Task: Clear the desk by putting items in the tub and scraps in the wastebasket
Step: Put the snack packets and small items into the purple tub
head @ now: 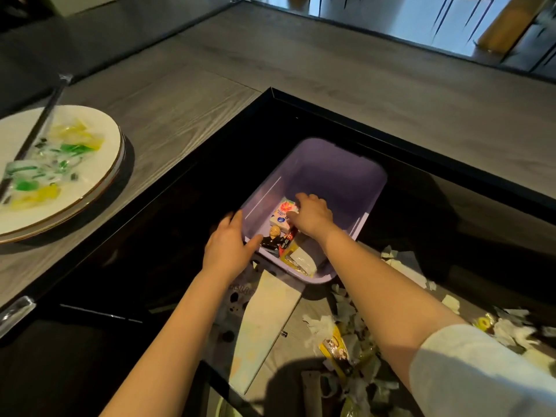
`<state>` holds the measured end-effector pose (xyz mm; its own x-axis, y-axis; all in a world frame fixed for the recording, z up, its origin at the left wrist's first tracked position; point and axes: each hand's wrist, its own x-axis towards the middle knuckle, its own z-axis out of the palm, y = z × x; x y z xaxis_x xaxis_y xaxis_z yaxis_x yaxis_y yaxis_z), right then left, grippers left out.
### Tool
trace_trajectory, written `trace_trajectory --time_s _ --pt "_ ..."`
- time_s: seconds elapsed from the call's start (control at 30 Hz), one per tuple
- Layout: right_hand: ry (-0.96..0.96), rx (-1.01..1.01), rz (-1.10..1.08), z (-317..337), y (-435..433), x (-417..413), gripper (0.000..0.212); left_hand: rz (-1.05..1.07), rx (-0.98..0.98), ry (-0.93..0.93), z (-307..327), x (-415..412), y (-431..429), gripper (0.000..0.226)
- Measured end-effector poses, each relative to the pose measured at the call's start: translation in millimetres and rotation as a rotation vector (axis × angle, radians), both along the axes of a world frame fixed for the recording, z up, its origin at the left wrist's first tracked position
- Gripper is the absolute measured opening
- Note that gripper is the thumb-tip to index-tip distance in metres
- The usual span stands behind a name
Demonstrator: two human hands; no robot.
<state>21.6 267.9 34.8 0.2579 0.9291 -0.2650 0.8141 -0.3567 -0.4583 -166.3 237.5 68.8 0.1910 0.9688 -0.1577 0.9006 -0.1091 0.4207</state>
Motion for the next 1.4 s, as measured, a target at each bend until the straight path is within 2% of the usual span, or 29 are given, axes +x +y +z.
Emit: trace_trajectory --time_s 0.13,0.37,0.57,0.67,0.77,0.97,1.07,1.17,1.27,1.4 --pt "0.065 0.086 0.028 16 -25 -4 0.053 -0.002 -0.004 0.016 15 0 -7 0.069" --pt "0.002 0.239 0.008 46 -92 -2 0.050 -0.097 0.121 0.035 40 9 -37 0.060" --pt "0.038 0.406 -0.127 55 -167 23 0.046 -0.256 0.218 -0.039 40 44 -81 0.049" --pt "0.046 0.384 -0.226 50 -203 46 0.044 -0.363 0.264 -0.145 34 69 -99 0.043" --pt "0.050 0.328 -0.303 39 -240 69 0.041 -0.459 0.190 -0.205 26 95 -122 0.038" --pt "0.147 0.100 -0.411 17 -303 103 0.031 -0.490 -0.068 -0.078 -20 112 -154 0.028" --pt "0.186 -0.064 -0.316 6 -321 98 0.024 -0.473 -0.188 0.067 -36 104 -169 0.025" --pt "0.160 -0.132 -0.148 0 -328 77 0.003 -0.425 -0.255 0.169 -53 95 -180 0.043" --pt "0.116 -0.172 0.019 -5 -341 50 0.019 -0.385 -0.187 0.266 -62 91 -185 0.064" --pt "-0.068 -0.258 0.305 -14 -360 19 0.059 -0.320 -0.206 0.262 -67 92 -185 0.071"
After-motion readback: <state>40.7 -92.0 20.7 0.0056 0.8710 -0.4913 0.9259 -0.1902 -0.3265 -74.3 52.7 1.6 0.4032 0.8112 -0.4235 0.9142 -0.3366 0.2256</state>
